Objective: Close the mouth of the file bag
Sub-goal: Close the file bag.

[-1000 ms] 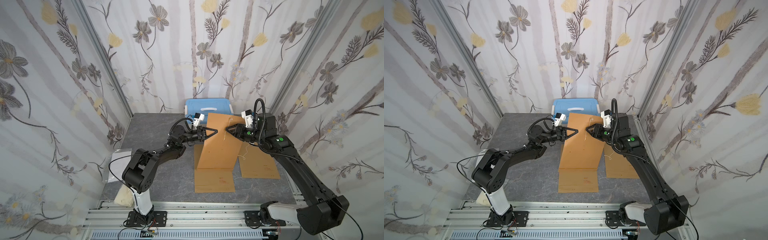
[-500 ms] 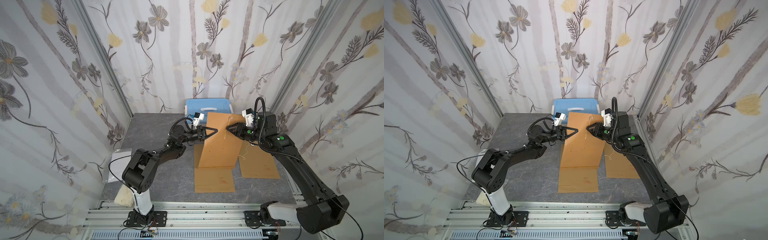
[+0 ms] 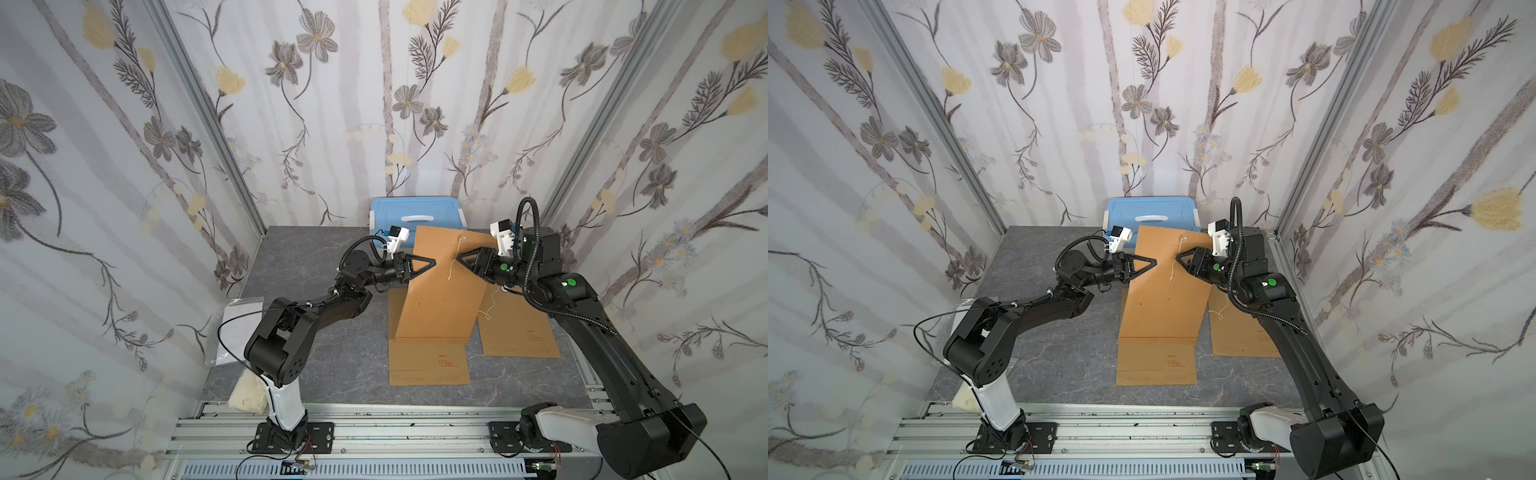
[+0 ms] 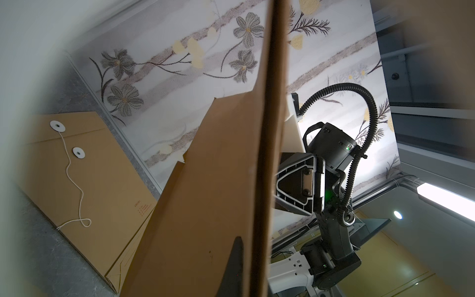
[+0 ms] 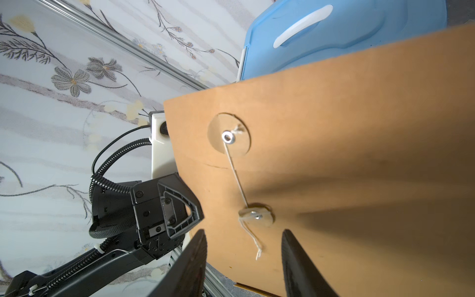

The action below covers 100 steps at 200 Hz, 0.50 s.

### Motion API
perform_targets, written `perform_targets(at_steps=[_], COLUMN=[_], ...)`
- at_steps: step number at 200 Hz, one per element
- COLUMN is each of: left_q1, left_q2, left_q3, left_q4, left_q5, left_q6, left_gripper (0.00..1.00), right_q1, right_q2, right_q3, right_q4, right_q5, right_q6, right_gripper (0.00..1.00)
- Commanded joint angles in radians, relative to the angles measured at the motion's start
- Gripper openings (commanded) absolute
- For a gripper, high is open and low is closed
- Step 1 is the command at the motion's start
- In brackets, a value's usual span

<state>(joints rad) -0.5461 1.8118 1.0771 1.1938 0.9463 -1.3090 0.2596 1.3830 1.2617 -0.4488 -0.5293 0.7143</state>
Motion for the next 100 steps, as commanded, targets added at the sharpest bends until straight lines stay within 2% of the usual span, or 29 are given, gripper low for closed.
perform_targets(at_steps=[1,100], left_q1=[-0.001,-0.006], left_q2=[-0.002,0.001], left_q3=[0.006,0.010], left_q4=[0.040,0.039], left_q5=[0.001,-0.002], left_q6=[-0.006,-0.008], left_gripper=[0.00,0.00], right_q1=[0.004,0.017], right_q2=[0.002,0.021], right_q3=[-0.006,-0.012], right_q4=[0.083,0.130], right_q5=[-0.028,-0.065], right_q6=[0.036,0.067], right_gripper=[0.50,0.50])
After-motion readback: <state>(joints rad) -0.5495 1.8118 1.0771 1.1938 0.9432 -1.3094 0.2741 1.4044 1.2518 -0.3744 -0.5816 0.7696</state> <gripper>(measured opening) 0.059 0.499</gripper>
